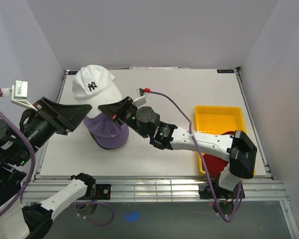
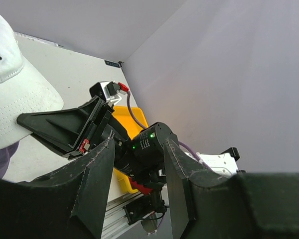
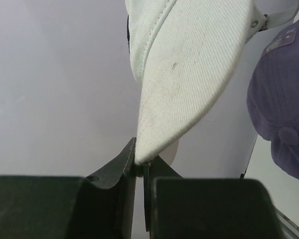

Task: Stack the hats

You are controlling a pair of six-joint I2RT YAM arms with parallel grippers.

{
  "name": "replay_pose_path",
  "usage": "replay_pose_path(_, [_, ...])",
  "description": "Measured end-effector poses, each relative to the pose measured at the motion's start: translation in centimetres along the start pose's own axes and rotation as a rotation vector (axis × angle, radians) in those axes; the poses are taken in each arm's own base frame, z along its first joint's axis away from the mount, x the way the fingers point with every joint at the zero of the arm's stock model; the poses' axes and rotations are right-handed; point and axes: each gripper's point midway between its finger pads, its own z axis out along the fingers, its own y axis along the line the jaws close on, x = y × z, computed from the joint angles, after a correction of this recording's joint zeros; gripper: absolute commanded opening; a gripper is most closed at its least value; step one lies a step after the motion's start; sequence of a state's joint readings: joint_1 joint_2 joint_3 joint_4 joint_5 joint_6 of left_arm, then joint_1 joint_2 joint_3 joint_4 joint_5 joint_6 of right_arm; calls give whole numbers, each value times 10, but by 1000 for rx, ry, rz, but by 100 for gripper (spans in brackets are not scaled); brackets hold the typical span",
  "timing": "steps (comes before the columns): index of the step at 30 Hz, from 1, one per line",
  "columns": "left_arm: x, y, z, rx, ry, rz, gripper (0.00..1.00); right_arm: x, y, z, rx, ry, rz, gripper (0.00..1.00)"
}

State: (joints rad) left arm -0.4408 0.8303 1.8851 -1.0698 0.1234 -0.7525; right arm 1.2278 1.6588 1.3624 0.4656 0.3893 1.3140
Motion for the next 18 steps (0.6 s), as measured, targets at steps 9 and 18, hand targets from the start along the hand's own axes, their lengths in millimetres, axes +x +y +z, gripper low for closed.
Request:
replay_pose_path(9, [-1, 1, 0, -7, -6, 4, 54, 7, -22, -20, 3, 22, 11, 8])
replay_pose_path(18, [-2, 5, 2, -24, -13, 7, 54, 6, -26, -42, -38, 39, 59, 8])
